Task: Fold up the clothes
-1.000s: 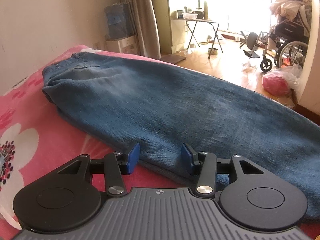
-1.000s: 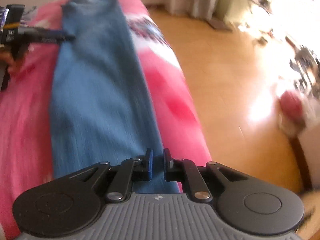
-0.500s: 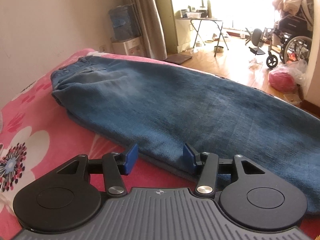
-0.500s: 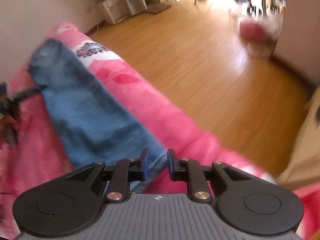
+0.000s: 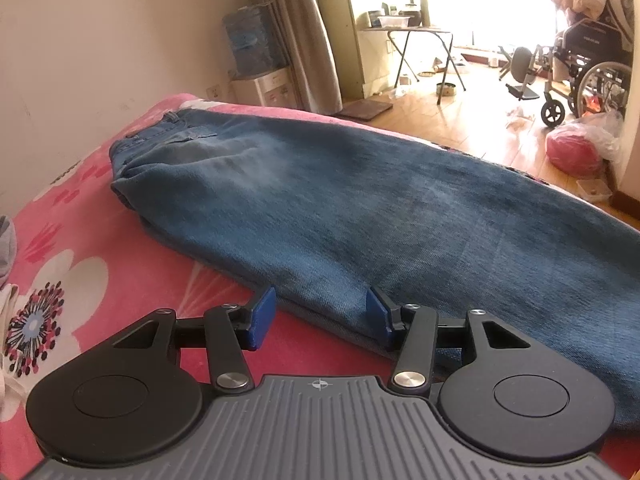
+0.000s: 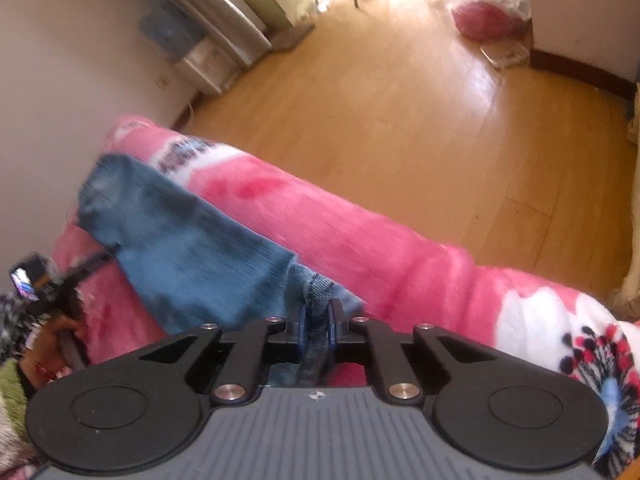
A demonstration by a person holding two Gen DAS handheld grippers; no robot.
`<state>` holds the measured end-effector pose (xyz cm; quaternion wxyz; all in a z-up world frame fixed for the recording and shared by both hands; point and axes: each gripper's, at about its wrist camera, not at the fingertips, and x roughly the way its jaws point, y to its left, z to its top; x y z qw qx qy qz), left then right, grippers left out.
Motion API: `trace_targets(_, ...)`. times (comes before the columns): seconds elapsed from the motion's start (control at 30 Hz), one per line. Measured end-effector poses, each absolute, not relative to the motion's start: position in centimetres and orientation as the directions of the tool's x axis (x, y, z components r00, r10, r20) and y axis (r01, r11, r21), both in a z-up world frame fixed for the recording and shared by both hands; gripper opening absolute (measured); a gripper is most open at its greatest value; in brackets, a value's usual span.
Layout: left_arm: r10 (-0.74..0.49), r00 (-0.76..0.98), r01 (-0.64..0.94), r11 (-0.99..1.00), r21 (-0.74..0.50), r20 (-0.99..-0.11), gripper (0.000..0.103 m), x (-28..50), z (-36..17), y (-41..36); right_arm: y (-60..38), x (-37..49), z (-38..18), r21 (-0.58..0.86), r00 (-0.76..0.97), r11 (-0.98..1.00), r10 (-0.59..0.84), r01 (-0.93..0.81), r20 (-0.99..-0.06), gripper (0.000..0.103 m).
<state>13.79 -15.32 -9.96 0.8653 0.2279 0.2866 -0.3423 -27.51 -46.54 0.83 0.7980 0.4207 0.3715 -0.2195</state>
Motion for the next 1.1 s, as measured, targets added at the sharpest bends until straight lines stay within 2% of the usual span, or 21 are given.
trace_targets(0.17,-0.462,0.602,0.720,0.667,0.193,-0.651,0.050,13.9,-10.1,-15.3,-46.9,-26.9,2.5,0.575,0.685,0.514,-0.033,0.636,-0.727,0.010)
trace_targets(0.43,-0.462,0.603,0.721,0.665,0.195,-0.651,0.050,13.8,-10.0,-15.3,-48.1,-28.0,-2.8,0.598,0.629,0.341,0.024,0.725,-0.777,0.012)
trace_targets(0.57,-0.460,0.607,0.721,0.663,0.204,-0.648,0.050,13.7,-10.0,-15.4,-48.0,-29.0,-3.2,0.599,0.628,0.315,0.012,0.736,-0.778,0.016)
trace_targets(0.67,-0.459,0.610,0.720,0.662,0.209,-0.646,0.050,13.7,-9.8,-15.3,-47.3,-29.4,-1.9,0.552,0.609,0.381,-0.038,0.742,-0.792,0.020)
trace_targets(0.8,-0.482,0.628,0.723,0.652,0.229,-0.611,0.050,12.7,-8.9,-14.4,-44.6,-28.7,0.8,0.409,0.584,0.620,-0.099,0.669,-0.806,0.021)
trace_targets(0.93,-0.646,0.563,0.824,0.487,0.289,-0.516,0.050,7.7,-6.7,-12.8,-43.0,-28.1,0.5,0.401,0.540,0.684,0.012,0.609,-0.842,0.022)
trace_targets(1.03,-0.744,0.367,0.929,0.265,0.256,-0.558,0.050,2.2,-6.5,-12.6,-43.4,-29.2,-1.4,0.503,0.547,0.563,0.104,0.656,-0.831,0.031)
trace_targets(1.1,-0.780,0.221,0.969,0.106,0.224,-0.586,0.051,-1.4,-6.4,-12.6,-43.8,-29.9,-2.8,0.564,0.568,0.468,0.150,0.680,-0.809,0.031)
